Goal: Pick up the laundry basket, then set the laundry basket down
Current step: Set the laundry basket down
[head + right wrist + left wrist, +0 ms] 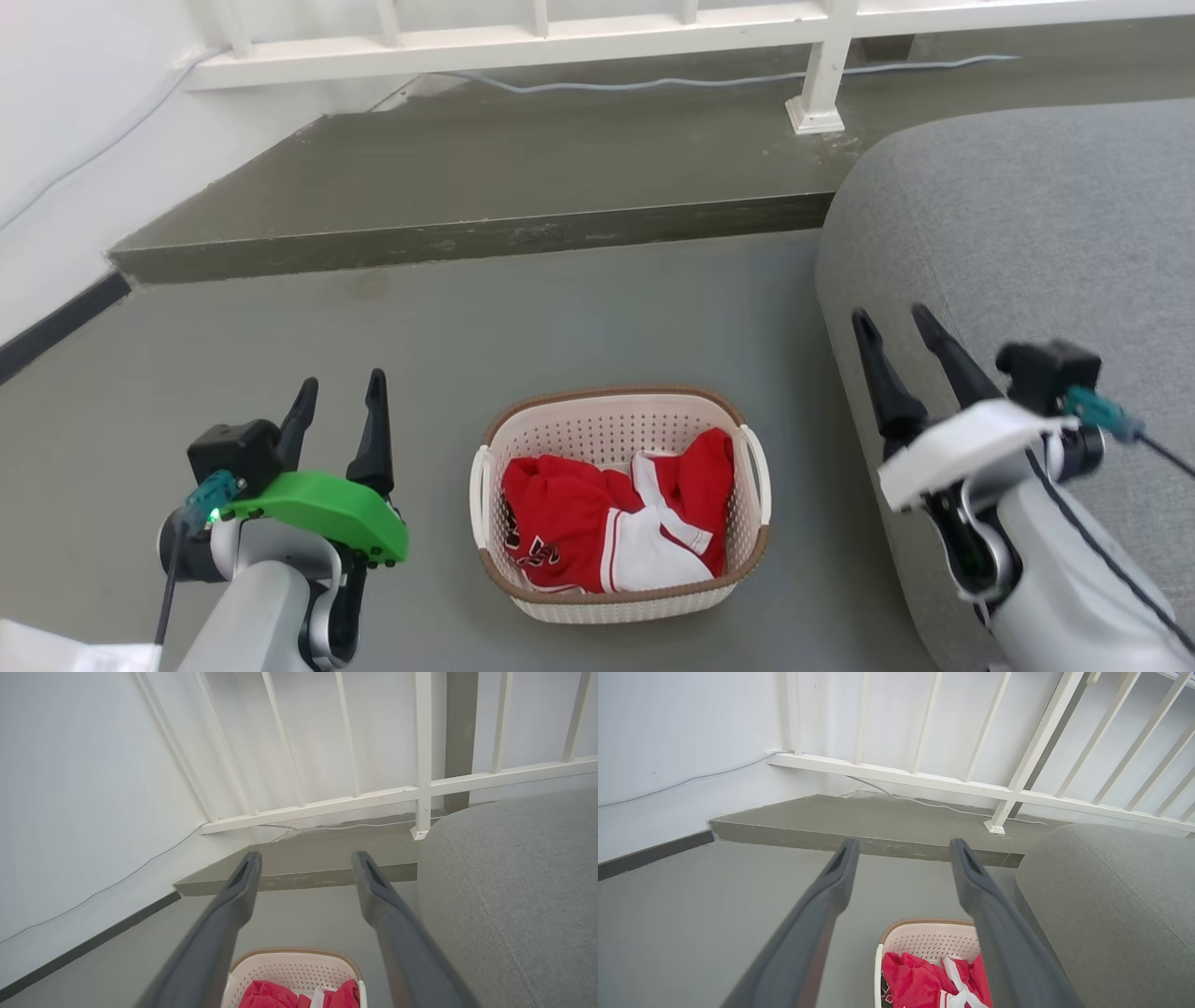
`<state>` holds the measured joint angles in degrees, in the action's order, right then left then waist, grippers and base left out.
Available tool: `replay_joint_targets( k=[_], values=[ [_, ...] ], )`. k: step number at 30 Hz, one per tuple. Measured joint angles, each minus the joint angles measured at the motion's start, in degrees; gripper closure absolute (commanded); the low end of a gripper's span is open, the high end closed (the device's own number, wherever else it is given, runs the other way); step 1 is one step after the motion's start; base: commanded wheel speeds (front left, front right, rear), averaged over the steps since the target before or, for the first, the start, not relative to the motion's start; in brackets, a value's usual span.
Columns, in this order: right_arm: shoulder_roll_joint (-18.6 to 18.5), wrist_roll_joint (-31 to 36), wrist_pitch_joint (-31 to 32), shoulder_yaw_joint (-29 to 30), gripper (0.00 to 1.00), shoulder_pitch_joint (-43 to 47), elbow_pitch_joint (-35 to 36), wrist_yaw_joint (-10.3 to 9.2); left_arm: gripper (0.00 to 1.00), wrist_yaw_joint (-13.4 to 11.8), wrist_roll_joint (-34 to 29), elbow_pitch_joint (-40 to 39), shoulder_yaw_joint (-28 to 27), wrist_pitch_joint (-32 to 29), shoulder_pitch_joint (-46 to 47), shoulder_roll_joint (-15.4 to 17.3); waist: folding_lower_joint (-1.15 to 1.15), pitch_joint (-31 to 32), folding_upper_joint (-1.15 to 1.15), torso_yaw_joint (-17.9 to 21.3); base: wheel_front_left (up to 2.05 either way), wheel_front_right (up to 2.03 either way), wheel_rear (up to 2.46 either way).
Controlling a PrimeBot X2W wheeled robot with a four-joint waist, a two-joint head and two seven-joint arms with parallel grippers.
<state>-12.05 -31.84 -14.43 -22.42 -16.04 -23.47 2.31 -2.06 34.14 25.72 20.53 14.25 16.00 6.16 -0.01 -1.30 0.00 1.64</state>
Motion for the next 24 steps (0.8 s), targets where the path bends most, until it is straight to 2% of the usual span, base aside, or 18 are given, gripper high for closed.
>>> replay_joint_targets(
  k=[6,10,24],
  values=[
    [0.12,2.25,0.00,2.26,0.00,6.24,3.42,-1.43,0.00,-0.09,-5.55,-5.32,-1.89,0.01,-3.35,0.08,0.00,0.70,0.00,-0.10,0.00,0.00,0.00],
    [0.74,3.71,0.00,2.89,0.00,8.87,4.80,-1.43,0.00,-0.57,-8.22,-7.66,-2.80,0.01,-5.81,0.01,0.00,0.85,0.00,0.04,0.00,0.00,0.00],
    [1.68,6.99,0.00,5.35,0.00,12.88,8.89,-1.04,0.00,-0.46,-11.85,-12.94,-4.79,0.01,-10.51,-1.63,0.00,0.85,0.00,0.35,0.00,0.00,0.00]
  ],
)
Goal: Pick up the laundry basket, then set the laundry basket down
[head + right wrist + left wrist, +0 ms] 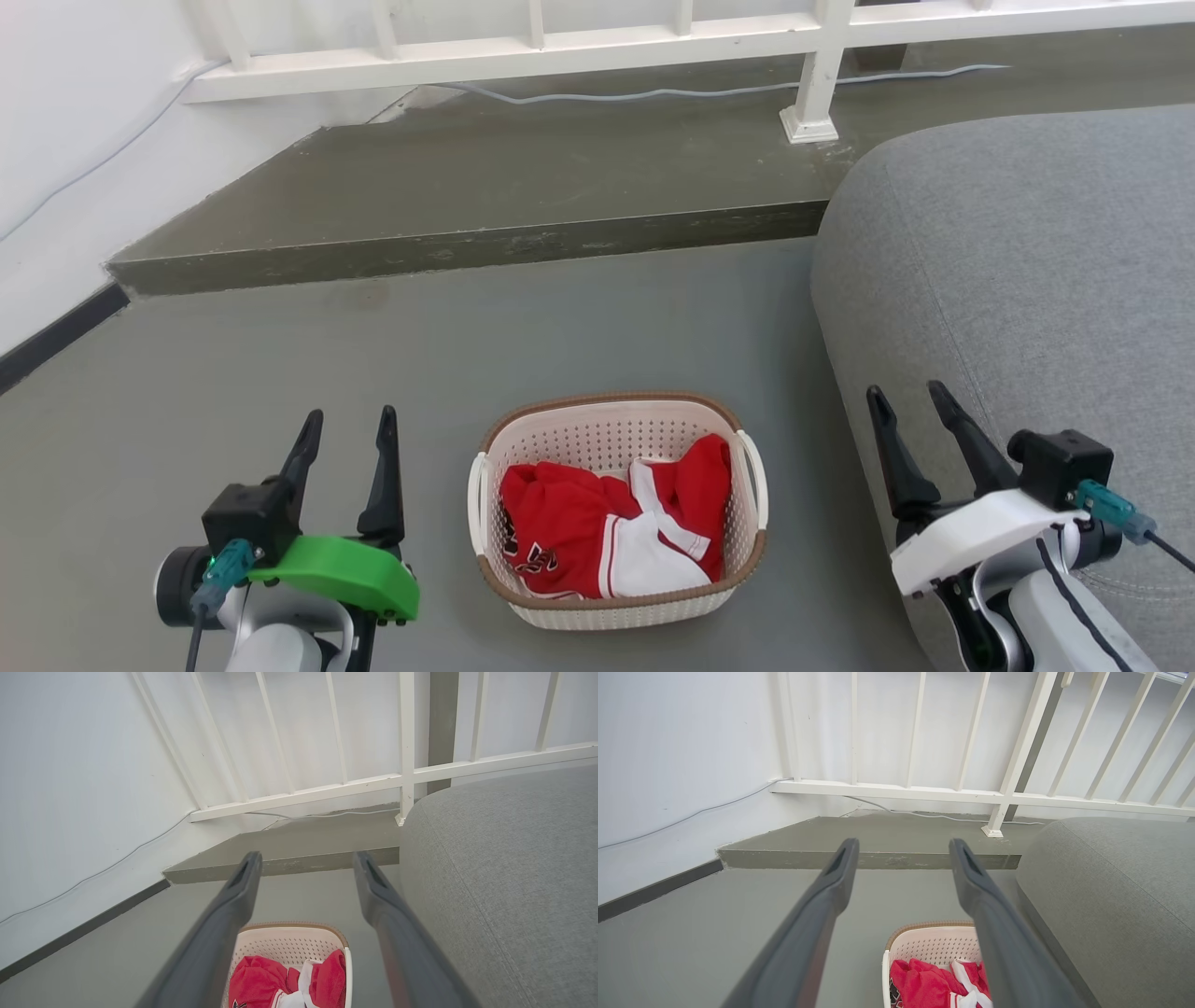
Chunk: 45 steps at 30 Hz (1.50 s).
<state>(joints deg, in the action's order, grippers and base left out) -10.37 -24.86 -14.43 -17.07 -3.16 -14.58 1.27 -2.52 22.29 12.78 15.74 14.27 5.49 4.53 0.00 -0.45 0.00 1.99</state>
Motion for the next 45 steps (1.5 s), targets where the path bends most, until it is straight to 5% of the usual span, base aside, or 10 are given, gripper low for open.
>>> replay_joint_targets(
  k=[45],
  values=[
    [3.37,4.78,0.00,4.89,0.00,3.87,2.40,2.72,0.00,3.61,-3.41,-2.94,-4.35,0.00,-4.37,-1.76,0.00,-0.38,0.00,-0.28,0.00,0.00,0.00]
  ],
)
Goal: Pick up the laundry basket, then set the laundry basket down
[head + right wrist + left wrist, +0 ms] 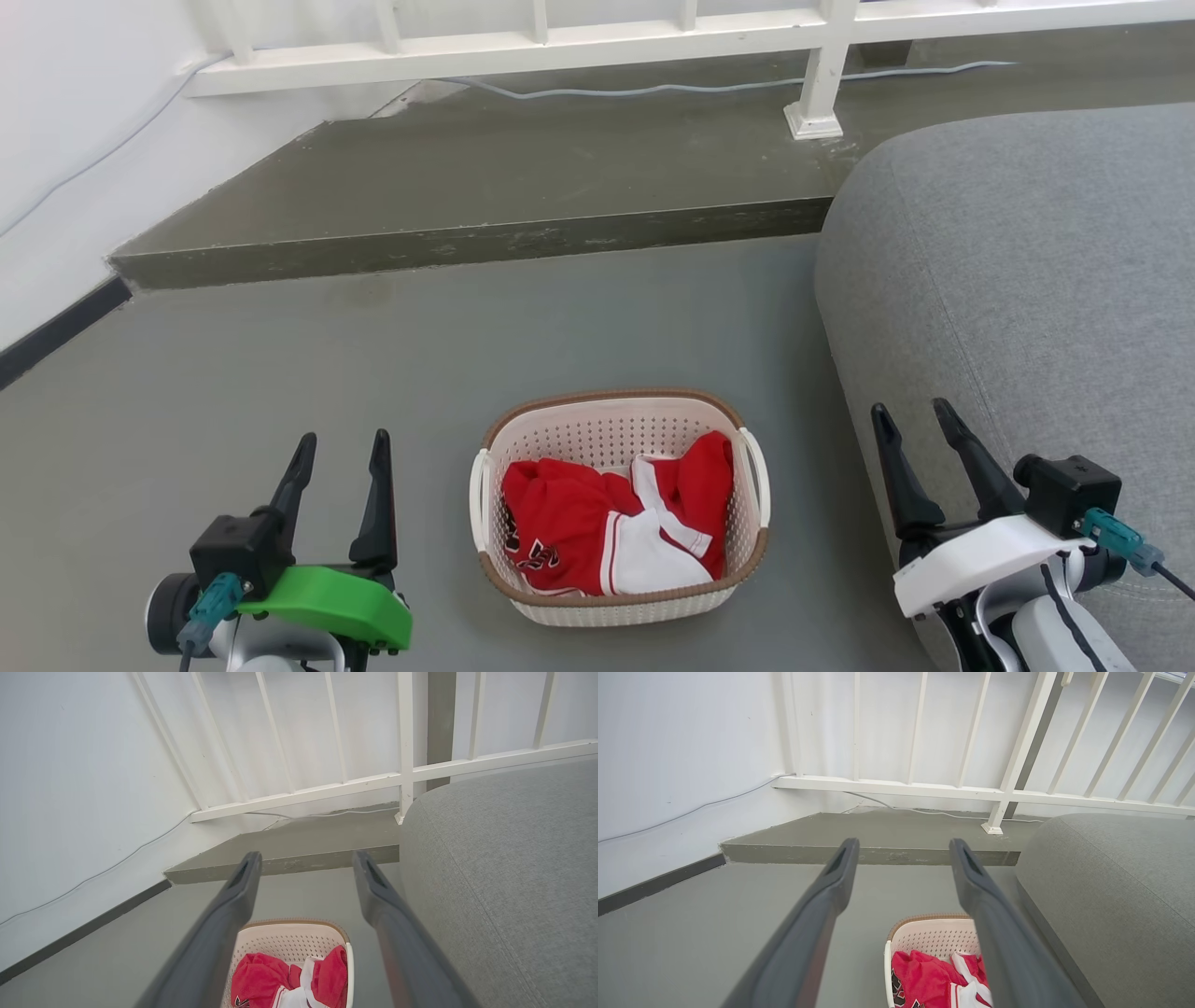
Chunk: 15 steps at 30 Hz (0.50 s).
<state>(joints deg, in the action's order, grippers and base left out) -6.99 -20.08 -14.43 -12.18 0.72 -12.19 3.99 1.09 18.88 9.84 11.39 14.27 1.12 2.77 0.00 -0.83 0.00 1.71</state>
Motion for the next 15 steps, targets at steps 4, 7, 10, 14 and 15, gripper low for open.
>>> replay_joint_targets(
  k=[4,7,10,14,15],
  values=[
    [0.22,0.11,0.00,0.31,0.00,0.05,0.01,0.03,0.00,0.68,0.00,-0.01,-0.10,0.00,-0.03,-0.02,0.00,0.04,0.00,-0.04,0.00,0.00,0.00],
    [0.53,0.21,0.02,0.24,1.00,0.37,-1.23,0.00,1.00,0.86,0.02,1.38,0.13,-0.12,-0.29,-0.20,0.00,0.05,0.00,-0.05,0.00,0.00,0.00],
    [1.13,0.08,0.03,0.12,1.00,1.70,-2.65,0.00,1.00,0.86,0.13,2.85,0.20,-0.12,-1.08,-0.38,0.00,0.05,0.00,-0.05,0.00,0.00,0.00],
    [1.23,-1.11,0.12,0.31,1.00,2.11,-2.69,0.00,1.00,0.87,1.26,2.93,0.18,-0.19,-1.41,-0.40,0.00,0.07,0.00,-0.10,0.00,0.00,0.00],
    [1.23,-1.47,0.20,0.38,1.00,2.11,-2.68,0.00,1.00,0.87,1.56,2.92,0.15,-0.22,-1.42,-0.40,0.00,0.08,0.00,-0.12,0.00,0.00,0.00]
  ],
)
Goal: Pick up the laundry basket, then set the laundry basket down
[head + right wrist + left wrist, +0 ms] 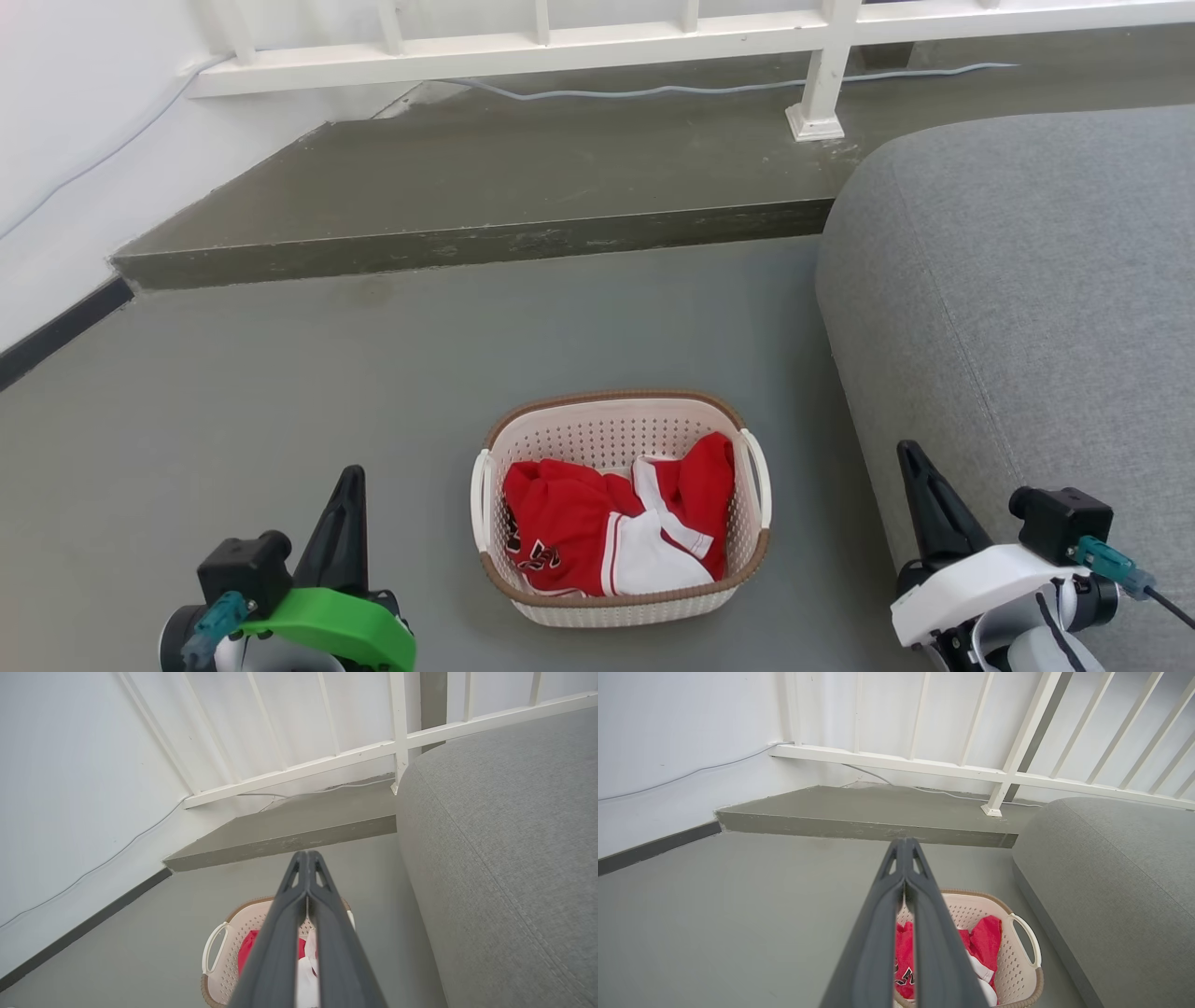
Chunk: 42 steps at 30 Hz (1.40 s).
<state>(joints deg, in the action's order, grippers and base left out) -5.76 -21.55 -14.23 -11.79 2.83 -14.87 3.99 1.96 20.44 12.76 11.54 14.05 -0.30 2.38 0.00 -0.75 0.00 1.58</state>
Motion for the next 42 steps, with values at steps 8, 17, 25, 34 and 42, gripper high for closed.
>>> replay_joint_targets(
  k=[8,17,25,34,42],
  values=[
    [0.27,-6.27,1.26,1.09,1.00,-0.01,0.11,0.02,1.00,0.29,6.37,-0.13,-0.59,-1.40,0.00,-0.01,0.00,0.04,0.00,-0.14,0.00,0.00,0.00],
    [0.48,-13.03,2.99,2.63,1.00,-0.07,0.21,0.21,1.00,0.62,13.48,-0.13,-2.00,-3.00,0.00,-0.02,0.00,0.08,0.00,-0.27,0.00,0.00,0.00],
    [0.74,-17.92,4.52,4.09,1.00,-0.28,0.22,0.54,1.00,1.08,18.41,-0.09,-3.00,-4.47,0.01,-0.03,0.00,0.11,0.00,-0.38,0.00,0.00,0.00],
    [0.97,-23.71,6.24,5.56,1.00,-0.80,0.21,0.65,1.00,1.57,24.27,0.03,-4.21,-6.25,0.03,-0.02,0.00,0.16,0.00,-0.51,0.00,0.00,0.00],
    [1.12,-28.73,7.56,6.82,1.00,-1.26,0.18,0.81,1.00,2.00,29.39,0.37,-5.38,-7.51,0.08,0.01,0.01,0.20,0.00,-0.63,0.00,0.00,0.00]
  ],
)
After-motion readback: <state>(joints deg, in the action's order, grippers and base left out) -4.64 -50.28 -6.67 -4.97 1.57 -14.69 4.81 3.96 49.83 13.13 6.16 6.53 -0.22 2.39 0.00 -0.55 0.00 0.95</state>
